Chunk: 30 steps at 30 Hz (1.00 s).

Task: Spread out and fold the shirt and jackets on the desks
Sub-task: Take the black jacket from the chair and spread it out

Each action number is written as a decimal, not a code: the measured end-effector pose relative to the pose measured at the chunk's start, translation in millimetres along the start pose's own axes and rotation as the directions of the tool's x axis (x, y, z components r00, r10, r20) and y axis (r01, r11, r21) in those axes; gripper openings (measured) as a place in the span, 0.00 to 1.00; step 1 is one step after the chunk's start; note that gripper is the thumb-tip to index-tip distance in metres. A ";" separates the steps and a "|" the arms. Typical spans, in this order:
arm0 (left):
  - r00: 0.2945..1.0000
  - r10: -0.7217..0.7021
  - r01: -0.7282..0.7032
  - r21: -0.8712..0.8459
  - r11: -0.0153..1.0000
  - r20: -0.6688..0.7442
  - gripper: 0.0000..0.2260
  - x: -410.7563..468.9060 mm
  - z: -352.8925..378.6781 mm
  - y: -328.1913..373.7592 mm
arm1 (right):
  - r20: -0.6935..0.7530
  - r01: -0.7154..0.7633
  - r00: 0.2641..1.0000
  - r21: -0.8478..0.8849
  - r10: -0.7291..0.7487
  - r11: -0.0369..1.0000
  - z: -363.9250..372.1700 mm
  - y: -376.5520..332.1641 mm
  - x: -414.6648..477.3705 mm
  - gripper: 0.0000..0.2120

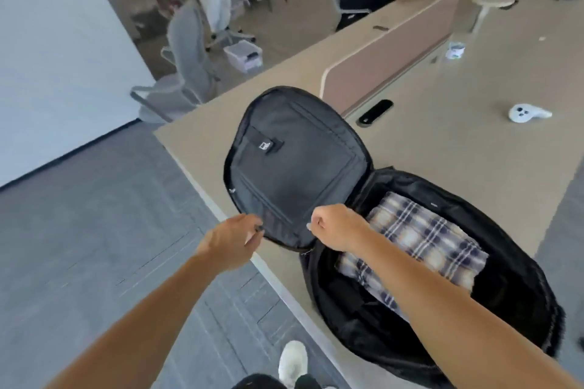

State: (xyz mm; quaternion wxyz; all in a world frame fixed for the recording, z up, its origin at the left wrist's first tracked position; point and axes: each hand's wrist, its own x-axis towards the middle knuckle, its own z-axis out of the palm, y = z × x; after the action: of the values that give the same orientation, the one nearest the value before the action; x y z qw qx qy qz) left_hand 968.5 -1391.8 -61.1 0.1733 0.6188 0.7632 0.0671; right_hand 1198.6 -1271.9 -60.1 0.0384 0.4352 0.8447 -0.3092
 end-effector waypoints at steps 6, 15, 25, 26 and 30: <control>0.925 -0.336 0.325 -0.090 0.941 -0.175 0.11 -94.0 -38.6 -109.0 | 0.124 0.265 0.959 -0.071 -0.255 0.962 27.9 -134.0 47.8 0.11; 0.804 -0.519 0.465 -0.239 0.853 -0.290 0.15 -178.3 -77.6 -281.9 | 0.179 0.472 0.879 -0.189 -0.443 0.861 88.9 -330.5 120.2 0.09; 0.820 -0.512 0.434 -0.306 0.847 -0.254 0.17 -171.4 -135.4 -455.6 | 0.163 0.411 0.910 -0.227 -0.382 0.883 132.4 -471.8 212.3 0.11; 0.822 -0.511 0.433 -0.309 0.847 -0.250 0.17 -162.3 -140.9 -469.1 | 0.165 0.404 0.913 -0.230 -0.374 0.885 133.9 -478.6 225.8 0.11; 0.838 -0.495 0.423 -0.299 0.855 -0.230 0.17 -109.6 -158.8 -520.9 | 0.148 0.371 0.926 -0.210 -0.346 0.904 133.0 -500.2 290.6 0.11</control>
State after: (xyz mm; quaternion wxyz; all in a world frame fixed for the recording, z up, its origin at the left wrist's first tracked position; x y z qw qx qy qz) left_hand 452.5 -1597.4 -58.5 0.1395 0.3736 0.8935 0.2063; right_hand 612.2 -1354.2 -19.7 0.0770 0.2474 0.9375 -0.2321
